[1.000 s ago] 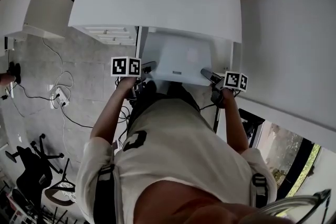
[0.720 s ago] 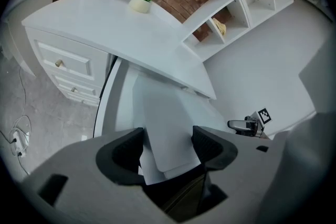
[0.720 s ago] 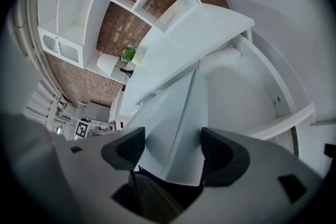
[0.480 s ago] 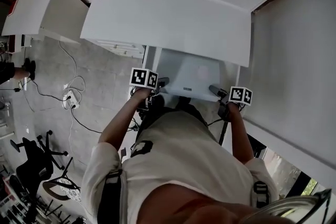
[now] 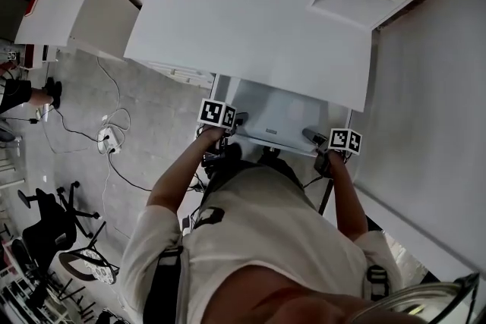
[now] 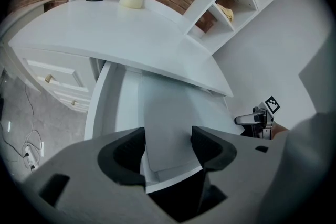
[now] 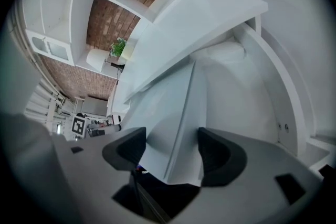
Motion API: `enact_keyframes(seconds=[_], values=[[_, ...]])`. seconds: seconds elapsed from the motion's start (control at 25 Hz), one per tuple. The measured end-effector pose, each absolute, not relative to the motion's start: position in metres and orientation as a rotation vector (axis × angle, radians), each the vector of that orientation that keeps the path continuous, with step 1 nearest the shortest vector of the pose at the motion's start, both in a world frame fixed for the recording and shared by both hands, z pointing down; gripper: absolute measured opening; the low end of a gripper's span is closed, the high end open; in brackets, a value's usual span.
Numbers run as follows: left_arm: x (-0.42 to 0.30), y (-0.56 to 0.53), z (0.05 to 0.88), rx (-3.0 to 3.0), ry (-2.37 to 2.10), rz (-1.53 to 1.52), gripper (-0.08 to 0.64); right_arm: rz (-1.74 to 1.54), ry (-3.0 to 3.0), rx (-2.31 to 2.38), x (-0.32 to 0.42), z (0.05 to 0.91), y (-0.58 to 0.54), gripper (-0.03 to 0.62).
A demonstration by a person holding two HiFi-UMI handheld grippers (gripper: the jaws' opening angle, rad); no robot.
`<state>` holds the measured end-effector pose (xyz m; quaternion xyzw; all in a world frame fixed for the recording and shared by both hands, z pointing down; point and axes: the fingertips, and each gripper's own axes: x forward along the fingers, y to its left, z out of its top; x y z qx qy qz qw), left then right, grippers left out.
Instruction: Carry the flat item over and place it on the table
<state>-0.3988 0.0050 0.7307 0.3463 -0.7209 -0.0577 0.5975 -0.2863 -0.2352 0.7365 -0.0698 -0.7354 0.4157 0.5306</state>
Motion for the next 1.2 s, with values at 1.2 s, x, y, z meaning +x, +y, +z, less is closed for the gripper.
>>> enact_keyframes(seconds=[1.2], values=[[-0.397, 0.001, 0.815, 0.677, -1.574, 0.034, 0.269, 0.837, -1.617, -0.036, -0.296, 0.817, -0.256, 0.27]])
